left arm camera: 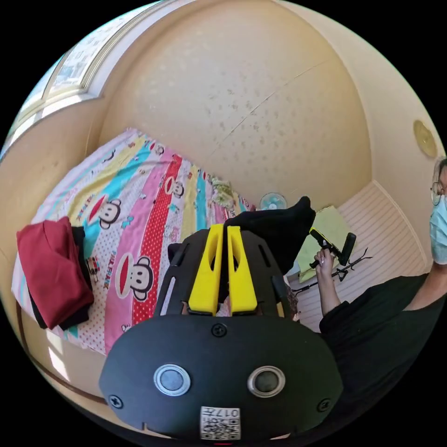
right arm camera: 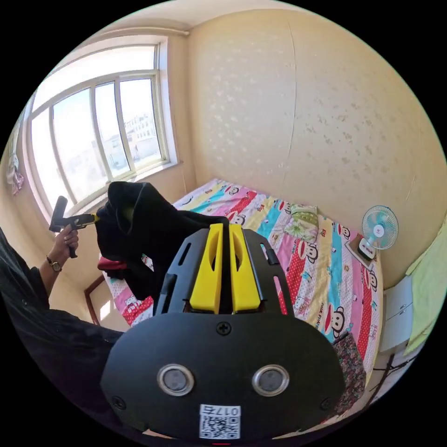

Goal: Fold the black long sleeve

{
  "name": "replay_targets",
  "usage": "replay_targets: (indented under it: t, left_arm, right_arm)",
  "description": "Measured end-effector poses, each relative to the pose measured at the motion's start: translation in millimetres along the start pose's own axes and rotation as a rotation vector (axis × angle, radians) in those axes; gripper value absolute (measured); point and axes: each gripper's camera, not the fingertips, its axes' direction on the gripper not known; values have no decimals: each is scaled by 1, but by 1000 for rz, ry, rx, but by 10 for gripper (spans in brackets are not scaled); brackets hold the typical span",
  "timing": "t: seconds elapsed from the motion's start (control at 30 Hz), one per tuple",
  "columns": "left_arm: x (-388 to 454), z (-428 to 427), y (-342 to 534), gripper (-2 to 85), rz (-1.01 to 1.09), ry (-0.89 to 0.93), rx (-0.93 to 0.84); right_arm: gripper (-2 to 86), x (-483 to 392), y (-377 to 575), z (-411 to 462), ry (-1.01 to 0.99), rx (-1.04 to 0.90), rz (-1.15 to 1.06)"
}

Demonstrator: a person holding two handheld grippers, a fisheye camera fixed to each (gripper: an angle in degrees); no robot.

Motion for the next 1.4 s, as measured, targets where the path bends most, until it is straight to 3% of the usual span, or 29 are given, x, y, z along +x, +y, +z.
replay_targets:
  t: [0.17,0.33,0.47,0.63,0.8,0.9,0.97,1.07,1.17,1.23,1.4]
  left_arm:
    - [110,-91,-12,-3,242,-44,293]
    - [161,-162,12,-4,319,-57,490]
    - [177,-191,25,-4,357,40,529]
    - [175,-196,12,-4,336,77,511]
    - [125,-144,-35,-1,291,13,335]
    - [44,-68,-71,4,147,-110,113]
    - [-42,15,-100,11,12,-107,-79]
    - [-144,108,-117,54,-165,-203,-310]
    - [-223,148,-89,96,-398,-236,-492]
    - [-252,145,-59,93,-462,-163,-460]
    - [-308,136,49,103,-649,-182,-576]
  right_arm:
    - [25,-16,-7,-128,-41,319,-65]
    - [26,-35,15,-220,-87,523,-146]
    - [26,-40,32,-275,-68,621,-126]
    - [26,-28,23,-299,-69,603,-84]
    - [24,8,-12,-237,29,370,-20]
    - [22,60,-28,-125,-64,82,18]
    - [19,121,-23,-12,-186,-76,193]
    - [15,191,17,114,-135,-323,523]
    - [12,221,80,174,-236,-583,761]
    - [10,218,111,177,-244,-601,773]
    - [14,188,221,186,-262,-997,746]
